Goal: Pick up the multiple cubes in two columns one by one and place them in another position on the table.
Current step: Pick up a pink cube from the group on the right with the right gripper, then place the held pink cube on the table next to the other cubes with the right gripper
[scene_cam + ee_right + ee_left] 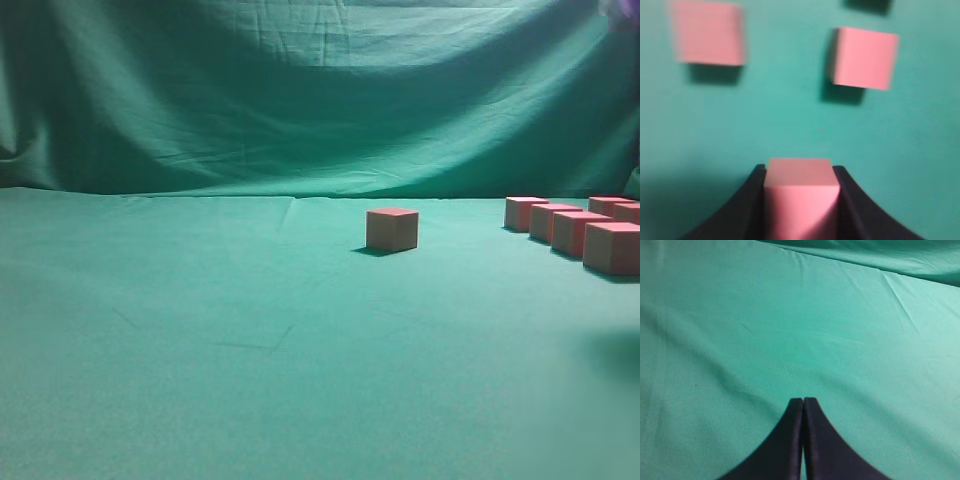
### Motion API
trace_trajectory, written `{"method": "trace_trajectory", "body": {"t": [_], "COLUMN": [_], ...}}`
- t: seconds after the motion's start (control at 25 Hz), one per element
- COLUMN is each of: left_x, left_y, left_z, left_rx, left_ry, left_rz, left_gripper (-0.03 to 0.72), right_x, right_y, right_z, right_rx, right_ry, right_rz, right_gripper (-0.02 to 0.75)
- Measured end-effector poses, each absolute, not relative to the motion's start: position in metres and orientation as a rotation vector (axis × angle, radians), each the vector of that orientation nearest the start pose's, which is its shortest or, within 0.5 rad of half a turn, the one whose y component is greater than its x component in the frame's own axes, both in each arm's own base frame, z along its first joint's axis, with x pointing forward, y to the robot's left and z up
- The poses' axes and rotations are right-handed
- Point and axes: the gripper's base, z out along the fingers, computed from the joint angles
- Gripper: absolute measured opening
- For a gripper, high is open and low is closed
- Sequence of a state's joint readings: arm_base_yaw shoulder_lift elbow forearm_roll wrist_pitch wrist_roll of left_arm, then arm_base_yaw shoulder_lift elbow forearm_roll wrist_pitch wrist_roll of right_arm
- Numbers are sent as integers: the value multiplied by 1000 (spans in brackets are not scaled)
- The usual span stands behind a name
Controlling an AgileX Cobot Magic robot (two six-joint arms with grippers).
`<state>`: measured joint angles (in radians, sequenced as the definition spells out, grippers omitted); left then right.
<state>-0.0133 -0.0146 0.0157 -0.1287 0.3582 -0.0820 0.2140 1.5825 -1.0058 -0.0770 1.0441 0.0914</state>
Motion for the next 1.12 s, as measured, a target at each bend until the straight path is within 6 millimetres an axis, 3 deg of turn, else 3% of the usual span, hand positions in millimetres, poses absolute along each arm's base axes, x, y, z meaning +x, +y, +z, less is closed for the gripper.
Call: {"method": "trace_trajectory", "body": {"t": [0.32,0.48,0.64,0.8,1.12], "left_x": [53,53,53,53,53], "left_y": [-5,-5,-5,-5,-5], "left_z": [177,177,177,177,177], "left_rx": [-143,-143,-143,-143,-143], "left_ry": [1839,1839,1839,1839,1839], "left_rz": [-192,-192,-192,-192,-192], "left_gripper": [0,0,0,0,0], "right_x": [288,308,332,350,372], "right_y": [136,186,234,267,280], "right_z": [286,300,291,271,220], "right_rx": [-608,-705,-660,-506,-219], "right_ry": [2899,2830,2814,2855,2958], "right_rz": [53,89,134,166,88], "right_gripper": [256,256,256,256,256]}}
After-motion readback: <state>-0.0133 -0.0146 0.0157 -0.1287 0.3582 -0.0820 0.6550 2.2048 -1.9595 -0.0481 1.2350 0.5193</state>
